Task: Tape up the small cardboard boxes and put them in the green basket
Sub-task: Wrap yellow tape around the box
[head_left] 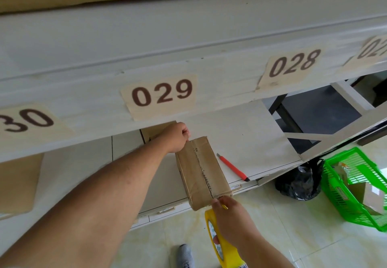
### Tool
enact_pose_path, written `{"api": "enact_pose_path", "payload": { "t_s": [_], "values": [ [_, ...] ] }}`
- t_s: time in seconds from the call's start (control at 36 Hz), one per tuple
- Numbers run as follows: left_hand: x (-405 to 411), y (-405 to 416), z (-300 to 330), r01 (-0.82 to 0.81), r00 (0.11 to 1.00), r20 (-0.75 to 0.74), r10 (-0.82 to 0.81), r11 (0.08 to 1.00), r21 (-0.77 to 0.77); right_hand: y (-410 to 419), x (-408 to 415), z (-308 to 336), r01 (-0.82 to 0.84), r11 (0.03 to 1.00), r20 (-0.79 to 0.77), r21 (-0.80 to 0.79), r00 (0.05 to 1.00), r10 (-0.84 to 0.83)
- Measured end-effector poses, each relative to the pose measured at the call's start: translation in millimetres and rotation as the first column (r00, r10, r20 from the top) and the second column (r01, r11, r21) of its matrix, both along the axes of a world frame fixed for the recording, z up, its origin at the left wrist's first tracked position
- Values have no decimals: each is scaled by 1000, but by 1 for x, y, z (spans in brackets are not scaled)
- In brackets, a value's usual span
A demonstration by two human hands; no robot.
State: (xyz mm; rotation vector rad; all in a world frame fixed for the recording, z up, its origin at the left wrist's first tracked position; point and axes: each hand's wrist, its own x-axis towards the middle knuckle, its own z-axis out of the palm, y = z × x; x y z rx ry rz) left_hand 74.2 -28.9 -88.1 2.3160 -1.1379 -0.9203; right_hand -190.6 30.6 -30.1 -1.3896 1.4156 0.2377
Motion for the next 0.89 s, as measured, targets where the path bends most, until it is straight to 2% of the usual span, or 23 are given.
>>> {"api": "enact_pose_path", "payload": {
  "t_s": [0.25, 0.39, 0.53, 0.72, 0.89],
  "values": [
    [-4, 3, -7, -25, 998, 50, 23, 998, 50, -3, 2, -5, 19, 999, -9, 31, 1000, -18],
    [0, 7, -7, -128, 991, 39, 126, 990, 53, -1, 3, -9, -33, 999, -38, 10, 999, 33],
    [-14, 8, 2, 38, 952, 303, -35, 999, -4, -2, 0, -11, 3, 999, -8, 38, 1000, -3],
    [-27, 21, -4, 141, 961, 249, -123, 988, -56, -4, 0, -16, 0, 999, 4, 39, 1000, 0],
    [-35, 36, -8, 207, 921, 330, -209, 977, 42, -3, -1, -19, 15, 999, 31, 34, 999, -16]
  ]
}}
